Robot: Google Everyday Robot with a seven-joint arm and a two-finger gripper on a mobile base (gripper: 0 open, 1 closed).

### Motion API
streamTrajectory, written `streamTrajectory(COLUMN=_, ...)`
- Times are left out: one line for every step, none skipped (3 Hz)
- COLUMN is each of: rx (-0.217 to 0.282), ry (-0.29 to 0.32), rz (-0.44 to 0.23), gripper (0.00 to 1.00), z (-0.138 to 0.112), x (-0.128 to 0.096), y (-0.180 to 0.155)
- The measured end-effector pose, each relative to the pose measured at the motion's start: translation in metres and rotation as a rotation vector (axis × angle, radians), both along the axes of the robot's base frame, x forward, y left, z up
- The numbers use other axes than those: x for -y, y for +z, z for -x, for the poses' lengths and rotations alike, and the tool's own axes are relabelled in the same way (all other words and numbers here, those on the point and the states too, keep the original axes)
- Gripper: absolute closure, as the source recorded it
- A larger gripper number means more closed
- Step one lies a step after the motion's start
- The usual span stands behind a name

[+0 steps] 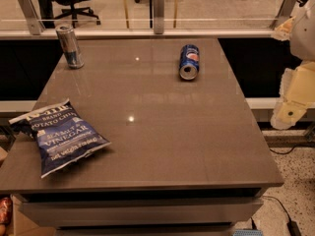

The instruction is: Move pepsi can near blue chip bag

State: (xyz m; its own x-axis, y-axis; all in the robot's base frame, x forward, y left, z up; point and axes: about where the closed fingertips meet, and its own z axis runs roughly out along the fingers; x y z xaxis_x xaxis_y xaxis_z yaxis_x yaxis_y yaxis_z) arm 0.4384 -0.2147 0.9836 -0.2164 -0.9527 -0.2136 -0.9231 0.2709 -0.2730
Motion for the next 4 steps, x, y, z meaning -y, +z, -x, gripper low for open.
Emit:
streamTrajectory(rx=0.0, ry=0.0, rz=0.0, gripper=0.0, z=0.0, x=0.0, y=0.0)
streamTrajectory(rx=-0.021, ry=0.031, rz=-0.061, gripper=0.0, z=0.004, x=0.002, y=-0.001)
streamTrajectory(rx=-0.035, ry=0.1, rz=-0.129, gripper=0.0, z=-0.002, x=0.002, y=-0.007)
streamTrajectory(rx=-0.036, ry=0.203, rz=-0.143, gripper=0.0, z=-0.018, x=-0.002, y=-0.022)
